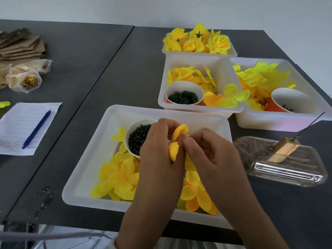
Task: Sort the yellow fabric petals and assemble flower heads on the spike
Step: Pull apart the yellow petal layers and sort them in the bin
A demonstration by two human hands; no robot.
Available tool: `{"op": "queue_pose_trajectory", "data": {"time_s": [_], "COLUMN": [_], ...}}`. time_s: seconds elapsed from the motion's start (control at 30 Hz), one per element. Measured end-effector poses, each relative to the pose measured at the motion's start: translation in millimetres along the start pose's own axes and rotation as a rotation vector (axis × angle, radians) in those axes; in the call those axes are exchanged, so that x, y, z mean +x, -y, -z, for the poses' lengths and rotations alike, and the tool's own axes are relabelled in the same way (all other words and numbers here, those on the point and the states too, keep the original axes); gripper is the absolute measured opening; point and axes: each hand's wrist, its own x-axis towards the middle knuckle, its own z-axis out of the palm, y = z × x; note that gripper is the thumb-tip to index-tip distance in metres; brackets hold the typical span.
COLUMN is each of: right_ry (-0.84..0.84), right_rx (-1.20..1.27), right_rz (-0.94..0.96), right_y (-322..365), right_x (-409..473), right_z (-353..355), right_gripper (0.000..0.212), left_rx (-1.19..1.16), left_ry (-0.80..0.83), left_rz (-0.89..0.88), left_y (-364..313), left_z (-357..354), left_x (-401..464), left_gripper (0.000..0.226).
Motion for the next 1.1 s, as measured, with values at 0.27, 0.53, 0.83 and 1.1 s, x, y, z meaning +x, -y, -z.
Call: {"op": "queue_pose_trajectory", "data": {"time_s": [0.27,0.53,0.83,1.1], "right_ry": [-0.021,-0.174,-0.348,-0.309], "right_rx": [-0.038,-0.035,0.029,0.011], "right_rz": [-0.037,0.033,0.227,0.452], "right_y": [2,5,7,0], "right_x": [14,-2,-25,-28], "right_z": [7,-7,-25,-24], "right_gripper": [0.017,0.031,0.018,0.022], "left_rx": [-0.045,-0.698,-0.598,-0.656], "left_ry": [0.072,-0.021,-0.300,-0.328], "left_rz": [-0.072,0.323,0.221,0.247], "left_y": [-2,2,-10,-9], "left_z": [-5,-6,-10,-9], "left_x": [-6,-5,-6,-13], "left_gripper": [0.020,0.021,0.013,0.014]}}
